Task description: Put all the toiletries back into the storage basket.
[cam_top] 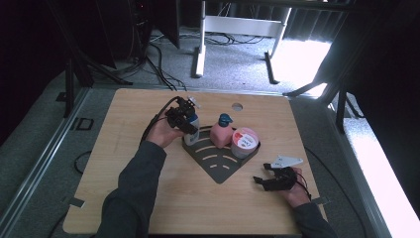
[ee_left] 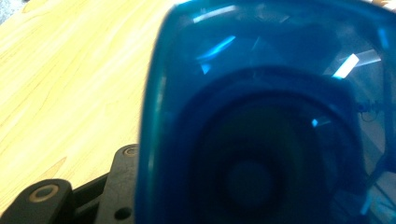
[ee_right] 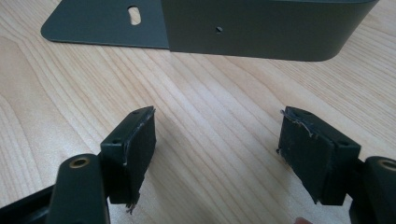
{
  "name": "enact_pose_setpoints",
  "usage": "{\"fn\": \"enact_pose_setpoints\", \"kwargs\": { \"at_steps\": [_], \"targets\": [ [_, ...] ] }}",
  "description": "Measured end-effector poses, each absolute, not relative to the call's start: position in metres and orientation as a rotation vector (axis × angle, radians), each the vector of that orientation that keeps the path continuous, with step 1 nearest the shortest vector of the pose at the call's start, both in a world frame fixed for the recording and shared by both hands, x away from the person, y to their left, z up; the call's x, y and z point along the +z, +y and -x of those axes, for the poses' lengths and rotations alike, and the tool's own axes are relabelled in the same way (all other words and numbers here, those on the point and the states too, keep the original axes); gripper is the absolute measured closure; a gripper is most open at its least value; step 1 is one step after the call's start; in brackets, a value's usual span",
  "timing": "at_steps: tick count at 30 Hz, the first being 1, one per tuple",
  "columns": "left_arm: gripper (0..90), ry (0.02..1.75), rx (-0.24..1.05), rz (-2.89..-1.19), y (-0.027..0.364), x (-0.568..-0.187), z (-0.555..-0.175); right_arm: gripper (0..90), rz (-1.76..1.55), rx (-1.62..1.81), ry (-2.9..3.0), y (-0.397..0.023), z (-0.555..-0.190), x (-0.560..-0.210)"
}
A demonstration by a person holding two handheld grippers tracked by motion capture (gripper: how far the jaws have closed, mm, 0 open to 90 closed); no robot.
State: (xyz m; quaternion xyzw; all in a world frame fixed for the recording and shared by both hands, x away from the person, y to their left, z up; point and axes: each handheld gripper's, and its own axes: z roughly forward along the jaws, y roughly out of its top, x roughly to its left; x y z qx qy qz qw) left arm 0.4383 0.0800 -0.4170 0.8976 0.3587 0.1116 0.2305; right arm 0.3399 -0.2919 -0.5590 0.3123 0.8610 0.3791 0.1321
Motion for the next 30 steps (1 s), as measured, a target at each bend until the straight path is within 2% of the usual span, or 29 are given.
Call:
{"fn": "enact_pose_setpoints", "kwargs": {
  "at_steps": [30],
  "targets": [
    [55.1,0.924,0.343,-2.502,0.053,-0.427,-0.458,27.1,-0.907,1.100,2.499,-0.292,-0.340,-0.559]
  ]
}}
